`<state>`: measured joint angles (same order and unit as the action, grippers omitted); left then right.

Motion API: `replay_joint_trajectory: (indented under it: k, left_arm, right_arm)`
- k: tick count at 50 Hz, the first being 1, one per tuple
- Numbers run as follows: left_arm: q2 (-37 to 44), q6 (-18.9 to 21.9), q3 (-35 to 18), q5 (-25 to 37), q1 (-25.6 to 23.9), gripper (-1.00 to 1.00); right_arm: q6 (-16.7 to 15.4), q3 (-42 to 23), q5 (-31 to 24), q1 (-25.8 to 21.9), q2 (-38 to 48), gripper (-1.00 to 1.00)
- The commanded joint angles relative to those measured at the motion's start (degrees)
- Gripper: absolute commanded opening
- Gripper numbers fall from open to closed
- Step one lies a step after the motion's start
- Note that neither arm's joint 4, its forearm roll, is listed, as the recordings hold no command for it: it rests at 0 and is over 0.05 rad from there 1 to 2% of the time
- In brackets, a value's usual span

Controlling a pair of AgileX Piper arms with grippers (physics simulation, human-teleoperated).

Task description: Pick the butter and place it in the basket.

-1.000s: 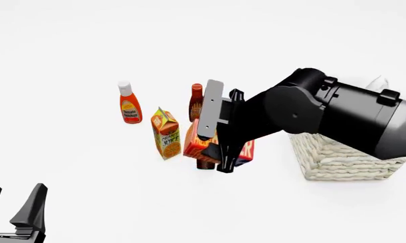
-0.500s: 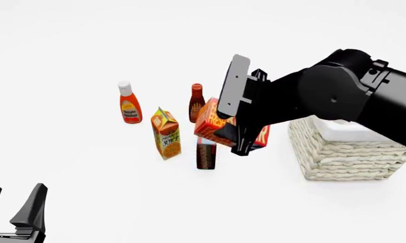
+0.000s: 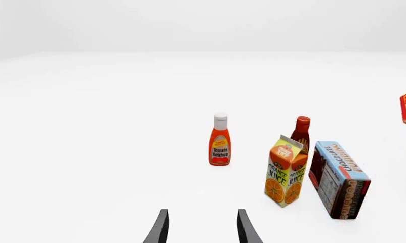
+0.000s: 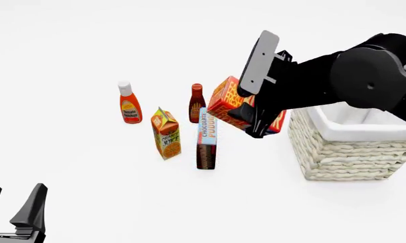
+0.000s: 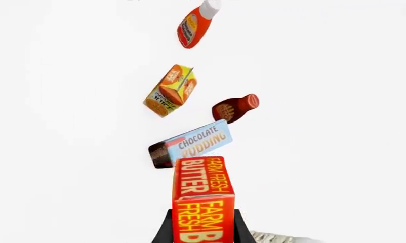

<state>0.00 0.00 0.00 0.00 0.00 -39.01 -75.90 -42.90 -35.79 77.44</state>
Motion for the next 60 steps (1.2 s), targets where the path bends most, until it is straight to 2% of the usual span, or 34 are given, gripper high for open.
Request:
replay_joint_trajectory:
  k: [1,23,38,60]
  left_arm:
    - [0.0,0.0,0.0,0.0,0.0,1.0]
    - [0.0,0.0,0.0,0.0,0.0,1.0]
    - [0.0,0.0,0.0,0.0,0.0,1.0]
    - [0.0,0.0,0.0,0.0,0.0,1.0]
  right_arm:
    - [1.64,-1.08,0.86,2.2,-2.22,-1.0]
    - [2.86,-2.4,2.06,6.44,-5.49,-1.0]
    - [5.26,-4.53,1.38,7.97,-6.74,-1.0]
    - [7.54,-4.33,1.29,11.14,-8.2,-1.0]
